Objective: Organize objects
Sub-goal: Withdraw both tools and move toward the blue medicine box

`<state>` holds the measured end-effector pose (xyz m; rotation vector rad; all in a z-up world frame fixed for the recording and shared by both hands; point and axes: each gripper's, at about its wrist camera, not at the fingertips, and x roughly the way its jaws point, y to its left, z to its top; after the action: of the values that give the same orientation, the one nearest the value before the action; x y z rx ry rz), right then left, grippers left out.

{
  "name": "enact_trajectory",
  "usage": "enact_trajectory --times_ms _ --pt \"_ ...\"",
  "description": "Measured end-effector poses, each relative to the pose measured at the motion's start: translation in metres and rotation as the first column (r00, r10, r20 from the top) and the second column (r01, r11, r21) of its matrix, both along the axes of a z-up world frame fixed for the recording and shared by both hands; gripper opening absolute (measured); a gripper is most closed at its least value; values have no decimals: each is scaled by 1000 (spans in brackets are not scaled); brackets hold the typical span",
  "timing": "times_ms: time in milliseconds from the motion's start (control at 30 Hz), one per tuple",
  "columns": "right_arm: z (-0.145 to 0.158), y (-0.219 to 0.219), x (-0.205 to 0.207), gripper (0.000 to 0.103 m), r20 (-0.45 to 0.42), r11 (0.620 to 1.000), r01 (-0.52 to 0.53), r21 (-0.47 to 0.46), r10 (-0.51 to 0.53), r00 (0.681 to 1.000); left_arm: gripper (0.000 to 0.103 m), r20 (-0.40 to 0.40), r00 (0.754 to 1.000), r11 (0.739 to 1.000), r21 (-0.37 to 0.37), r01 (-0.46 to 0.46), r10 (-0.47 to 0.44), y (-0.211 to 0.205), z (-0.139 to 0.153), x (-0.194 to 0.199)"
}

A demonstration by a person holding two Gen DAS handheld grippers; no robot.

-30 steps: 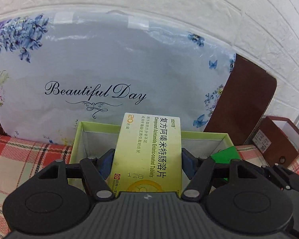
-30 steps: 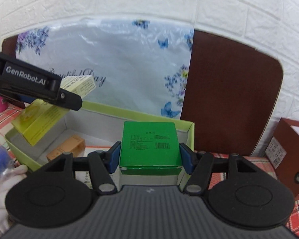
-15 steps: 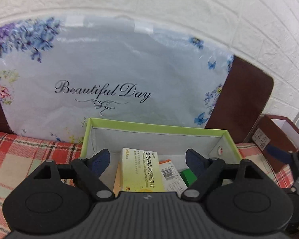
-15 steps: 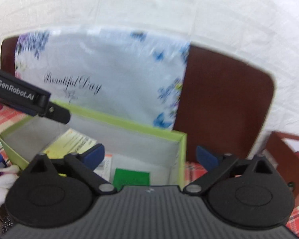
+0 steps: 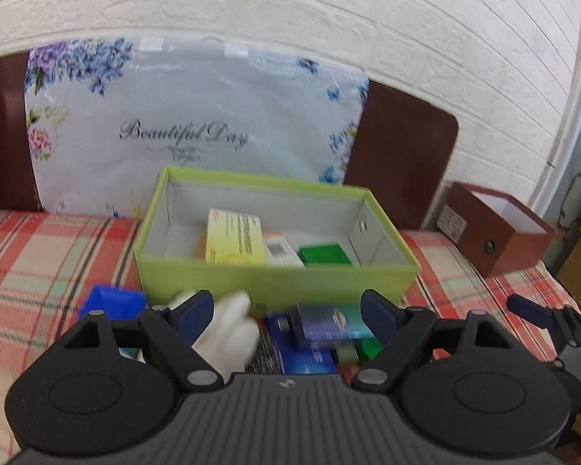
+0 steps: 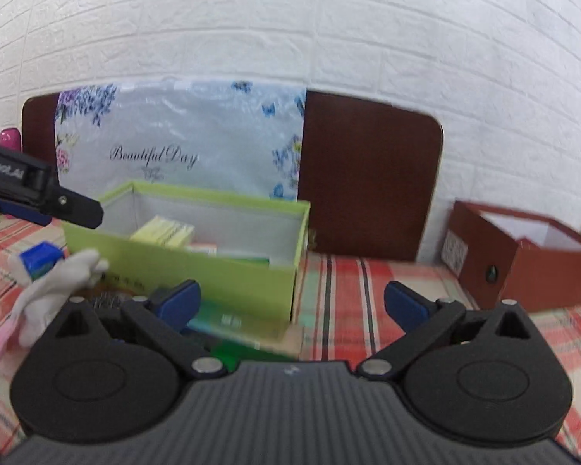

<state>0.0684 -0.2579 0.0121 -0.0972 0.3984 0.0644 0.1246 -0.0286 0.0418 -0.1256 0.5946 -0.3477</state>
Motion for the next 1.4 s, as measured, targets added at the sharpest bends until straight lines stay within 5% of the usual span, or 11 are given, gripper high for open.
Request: enact_trajectory --times_ms 367,567,733,967,1067,1400 --pt "-38 -3 -47 103 -118 999 32 26 -29 993 86 -113 989 995 -60 84 -90 -7 -45 -42" --pt "-46 -16 -63 103 -144 995 84 49 -76 987 86 -113 987 992 -55 111 -116 -30 -60 -30" --pt "-45 -28 -68 103 -144 991 119 59 -110 983 86 -133 990 999 -13 46 -48 -38 -76 -7" --pt "-52 -22 -60 95 -183 995 89 49 -78 980 83 -155 987 999 37 40 -34 -48 -89 17" --pt "-54 -16 -52 88 -202 998 62 31 -54 978 63 -140 990 996 83 32 -20 -49 -90 16" --pt "-52 2 -13 84 -201 999 -28 25 33 979 63 -205 966 983 66 173 -156 -24 -82 -39"
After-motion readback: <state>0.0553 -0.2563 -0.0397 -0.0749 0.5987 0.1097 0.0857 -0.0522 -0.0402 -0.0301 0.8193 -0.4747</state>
